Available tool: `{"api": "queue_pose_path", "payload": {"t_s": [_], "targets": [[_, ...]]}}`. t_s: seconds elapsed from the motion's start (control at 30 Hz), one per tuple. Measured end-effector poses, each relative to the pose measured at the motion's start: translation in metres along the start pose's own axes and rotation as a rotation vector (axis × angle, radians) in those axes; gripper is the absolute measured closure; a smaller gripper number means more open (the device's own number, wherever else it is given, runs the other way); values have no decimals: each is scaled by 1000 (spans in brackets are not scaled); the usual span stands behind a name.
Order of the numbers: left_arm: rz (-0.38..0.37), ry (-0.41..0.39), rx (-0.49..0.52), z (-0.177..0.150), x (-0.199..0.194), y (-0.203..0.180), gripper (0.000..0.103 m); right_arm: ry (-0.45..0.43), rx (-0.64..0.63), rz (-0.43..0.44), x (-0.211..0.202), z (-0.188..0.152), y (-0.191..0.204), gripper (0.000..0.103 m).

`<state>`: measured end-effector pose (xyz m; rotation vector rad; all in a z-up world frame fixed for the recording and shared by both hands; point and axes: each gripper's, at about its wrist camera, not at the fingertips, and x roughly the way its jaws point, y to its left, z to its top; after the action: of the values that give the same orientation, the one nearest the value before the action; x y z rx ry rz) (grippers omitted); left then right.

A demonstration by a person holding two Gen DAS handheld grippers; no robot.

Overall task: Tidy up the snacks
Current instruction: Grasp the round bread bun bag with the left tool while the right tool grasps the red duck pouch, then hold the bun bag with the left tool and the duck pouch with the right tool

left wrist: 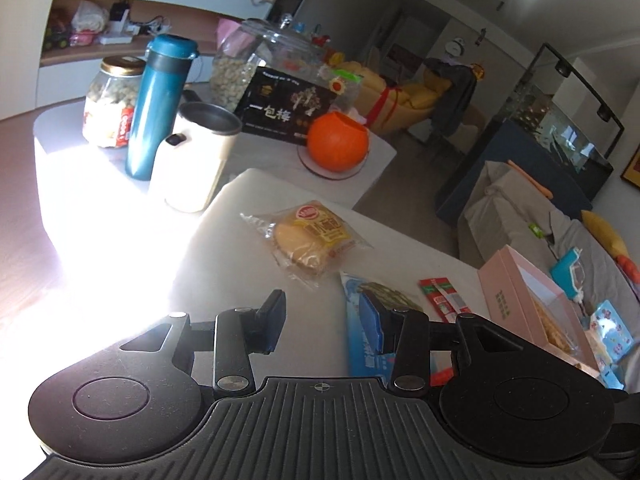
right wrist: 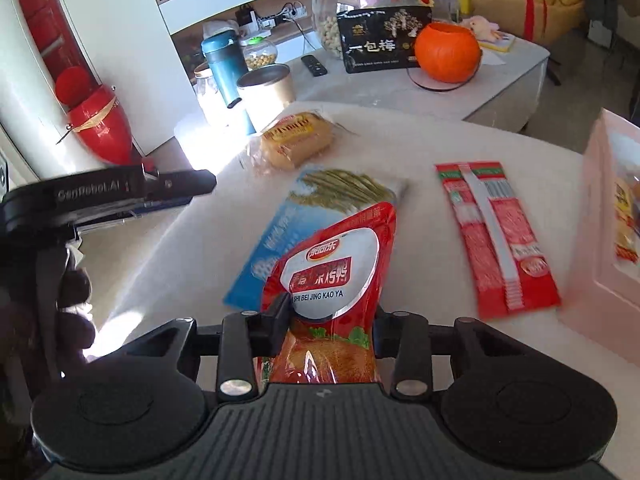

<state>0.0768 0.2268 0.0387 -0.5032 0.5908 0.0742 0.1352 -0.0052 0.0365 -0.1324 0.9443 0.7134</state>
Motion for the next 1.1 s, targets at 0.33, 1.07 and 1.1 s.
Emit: {"api": "queue_pose_path", "payload": {"t_s": [0.33,1.07,1.1], "targets": [[151,31,472,46,66,-63,58,-73,129,-185,-71,-78,-87,46],[-20,73,280,16,19,-79,50,-203,96,-256,-62,-115,-95,3],[-56,90,282,-1,12,-90,50,-201,93,-253,-62,-115,-95,3]]}}
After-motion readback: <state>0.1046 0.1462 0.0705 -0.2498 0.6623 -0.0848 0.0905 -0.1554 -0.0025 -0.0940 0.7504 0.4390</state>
